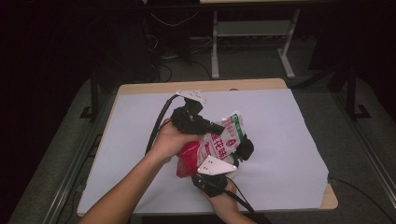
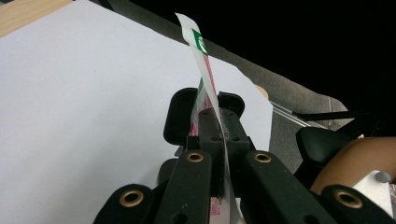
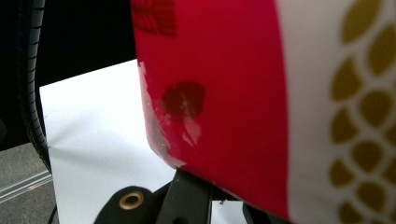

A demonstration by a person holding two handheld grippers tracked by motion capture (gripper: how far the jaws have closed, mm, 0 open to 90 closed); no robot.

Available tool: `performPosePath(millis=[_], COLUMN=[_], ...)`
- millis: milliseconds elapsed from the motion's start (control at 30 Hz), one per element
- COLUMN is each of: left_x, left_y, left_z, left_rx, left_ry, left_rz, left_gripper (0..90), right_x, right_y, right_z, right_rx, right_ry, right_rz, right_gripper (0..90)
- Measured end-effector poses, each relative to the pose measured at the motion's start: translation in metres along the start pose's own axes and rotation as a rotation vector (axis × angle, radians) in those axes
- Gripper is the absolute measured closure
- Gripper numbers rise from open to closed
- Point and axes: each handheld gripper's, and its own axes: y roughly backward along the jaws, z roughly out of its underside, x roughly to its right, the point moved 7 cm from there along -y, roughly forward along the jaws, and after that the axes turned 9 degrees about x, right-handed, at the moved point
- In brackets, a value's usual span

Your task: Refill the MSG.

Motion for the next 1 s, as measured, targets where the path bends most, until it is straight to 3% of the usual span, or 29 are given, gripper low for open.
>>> performPosePath(millis=[1000], left_x=[0.0000], left_y=[-0.0026], left_z=[0.0007], left_rx=[-0.008], left_ry=[0.000], left_rz=[0.001], left_gripper=[90.0], right_x=[-0.0005], right_y=[-0.0005], right_z=[0.0006], right_rx=[0.000], right_ry=[-0.004], right_rz=[-0.003], right_gripper=[90.0])
